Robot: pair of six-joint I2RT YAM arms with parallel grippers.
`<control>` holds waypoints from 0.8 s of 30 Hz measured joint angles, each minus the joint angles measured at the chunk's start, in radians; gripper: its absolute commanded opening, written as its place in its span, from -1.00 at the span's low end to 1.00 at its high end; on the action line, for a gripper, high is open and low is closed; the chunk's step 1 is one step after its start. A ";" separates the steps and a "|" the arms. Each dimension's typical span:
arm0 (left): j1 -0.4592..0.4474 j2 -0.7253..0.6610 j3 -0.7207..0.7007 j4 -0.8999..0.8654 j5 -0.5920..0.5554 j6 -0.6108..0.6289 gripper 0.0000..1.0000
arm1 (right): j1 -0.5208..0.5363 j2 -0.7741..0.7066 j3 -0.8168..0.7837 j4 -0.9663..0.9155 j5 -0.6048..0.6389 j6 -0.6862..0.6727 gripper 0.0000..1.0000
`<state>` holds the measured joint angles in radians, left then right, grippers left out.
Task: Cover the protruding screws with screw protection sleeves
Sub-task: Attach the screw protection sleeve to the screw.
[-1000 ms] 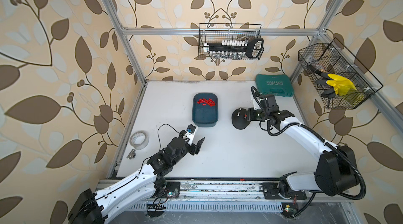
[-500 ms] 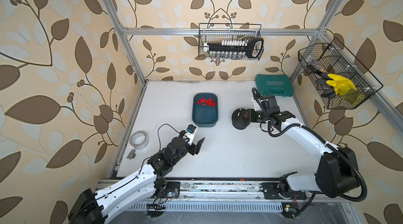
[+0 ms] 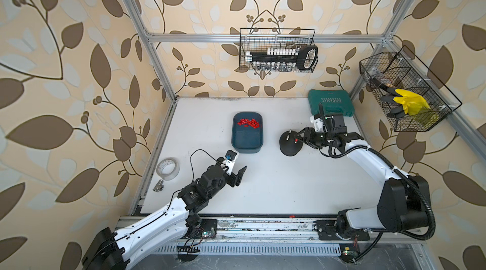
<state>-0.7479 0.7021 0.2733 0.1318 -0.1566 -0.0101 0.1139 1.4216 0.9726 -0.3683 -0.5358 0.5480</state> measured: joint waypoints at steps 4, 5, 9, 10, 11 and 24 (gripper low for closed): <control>0.000 0.000 0.000 0.000 0.002 0.000 0.62 | -0.018 0.045 -0.011 0.005 -0.014 0.010 0.14; 0.000 0.001 0.000 0.000 0.002 0.000 0.63 | -0.022 0.056 -0.018 0.006 -0.014 0.011 0.12; 0.000 0.013 0.000 0.004 0.004 0.000 0.63 | -0.032 0.069 -0.035 0.026 -0.028 0.017 0.10; 0.000 0.015 0.000 0.003 0.004 0.000 0.64 | -0.034 0.069 -0.036 0.029 -0.031 0.017 0.10; 0.000 0.016 0.000 0.004 0.004 0.001 0.67 | -0.036 0.069 -0.037 0.030 -0.034 0.017 0.10; 0.147 0.193 0.224 0.000 -0.029 -0.104 0.87 | -0.045 -0.021 0.059 -0.030 -0.059 0.018 0.15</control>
<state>-0.6010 0.8955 0.4976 0.1314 -0.1856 -0.1143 0.0689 1.4002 1.0317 -0.3981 -0.5949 0.5655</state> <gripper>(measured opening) 0.986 0.573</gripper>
